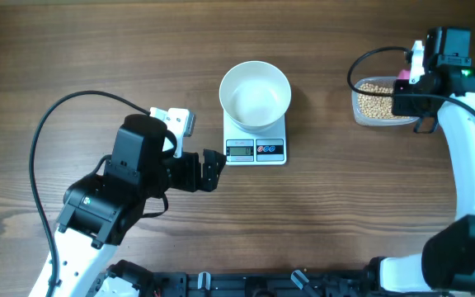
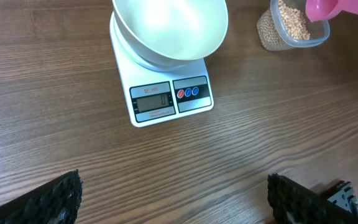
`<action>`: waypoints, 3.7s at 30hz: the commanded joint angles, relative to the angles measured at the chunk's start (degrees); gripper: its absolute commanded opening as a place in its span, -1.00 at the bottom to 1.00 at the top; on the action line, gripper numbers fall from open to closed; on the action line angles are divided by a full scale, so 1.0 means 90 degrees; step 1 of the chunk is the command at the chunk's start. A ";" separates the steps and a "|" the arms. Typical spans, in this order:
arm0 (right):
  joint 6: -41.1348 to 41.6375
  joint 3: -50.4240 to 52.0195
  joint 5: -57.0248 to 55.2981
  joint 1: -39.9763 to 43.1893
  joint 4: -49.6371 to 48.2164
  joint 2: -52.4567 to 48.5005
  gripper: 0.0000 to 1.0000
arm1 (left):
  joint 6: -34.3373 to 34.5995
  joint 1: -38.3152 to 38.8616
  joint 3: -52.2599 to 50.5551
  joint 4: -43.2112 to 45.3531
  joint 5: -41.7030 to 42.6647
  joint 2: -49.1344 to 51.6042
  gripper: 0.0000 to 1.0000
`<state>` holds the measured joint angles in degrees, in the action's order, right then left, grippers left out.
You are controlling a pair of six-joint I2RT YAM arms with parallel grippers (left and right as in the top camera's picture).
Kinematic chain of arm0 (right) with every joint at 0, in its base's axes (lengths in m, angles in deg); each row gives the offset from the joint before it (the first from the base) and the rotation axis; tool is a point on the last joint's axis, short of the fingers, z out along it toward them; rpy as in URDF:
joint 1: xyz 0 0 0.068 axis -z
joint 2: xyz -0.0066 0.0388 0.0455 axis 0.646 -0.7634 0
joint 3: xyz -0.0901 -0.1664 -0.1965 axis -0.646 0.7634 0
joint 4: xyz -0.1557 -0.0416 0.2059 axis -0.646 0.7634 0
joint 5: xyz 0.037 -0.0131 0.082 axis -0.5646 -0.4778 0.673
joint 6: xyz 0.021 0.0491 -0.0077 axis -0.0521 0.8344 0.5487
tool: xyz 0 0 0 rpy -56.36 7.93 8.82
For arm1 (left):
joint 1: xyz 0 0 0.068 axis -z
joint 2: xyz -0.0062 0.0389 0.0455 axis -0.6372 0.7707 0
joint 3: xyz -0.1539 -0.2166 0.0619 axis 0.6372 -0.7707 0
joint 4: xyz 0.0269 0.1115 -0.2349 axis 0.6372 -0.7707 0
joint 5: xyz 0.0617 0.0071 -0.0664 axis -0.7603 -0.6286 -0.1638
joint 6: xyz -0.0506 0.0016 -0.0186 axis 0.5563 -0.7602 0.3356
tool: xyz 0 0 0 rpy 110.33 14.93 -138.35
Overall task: Scoop item into bowl and weigh 150g on scale
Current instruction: 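Dip the pink scoop into the soybean tub with the right gripper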
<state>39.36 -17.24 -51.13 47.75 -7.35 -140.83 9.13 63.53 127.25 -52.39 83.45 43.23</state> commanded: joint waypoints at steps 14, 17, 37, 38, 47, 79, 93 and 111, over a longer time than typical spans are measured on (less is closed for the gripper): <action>-0.0143 0.0063 0.0534 0.0010 0.0231 -0.0685 -0.91 | 0.0056 0.0036 -0.0032 -0.0002 0.0058 0.0024 1.00; -0.0146 0.0063 0.0797 0.0010 0.0260 -0.0716 -0.92 | 0.0056 0.0036 -0.0032 -0.0002 0.0058 0.0024 1.00; -0.1027 0.0063 0.3383 0.1173 0.0469 -0.0925 -0.91 | 0.0056 0.0036 -0.0032 -0.0002 0.0058 0.0024 1.00; -0.1064 0.0063 0.3500 0.1265 0.0464 -0.0925 -0.91 | 0.0053 0.0036 -0.0032 -0.0002 0.0058 0.0024 1.00; -0.1338 0.0063 0.4498 0.1763 0.0610 -0.1331 -0.91 | 0.0053 0.0036 -0.0032 -0.0002 0.0058 0.0024 1.00; -0.0957 0.0063 0.6035 0.2378 0.1090 -0.1746 -0.91 | 0.0056 0.0036 -0.0032 -0.0002 0.0058 0.0024 1.00; -0.0899 0.0063 0.6059 0.2494 0.1052 -0.1758 -0.91 | 0.0056 0.0036 -0.0032 -0.0002 0.0058 0.0024 1.00; -0.1311 0.0063 0.7276 0.3436 0.1173 -0.2176 -0.91 | 0.0053 0.0036 -0.0032 -0.0002 0.0058 0.0024 1.00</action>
<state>30.07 -17.24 9.59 77.52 3.01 -159.65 9.13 63.53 127.25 -52.42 83.45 43.23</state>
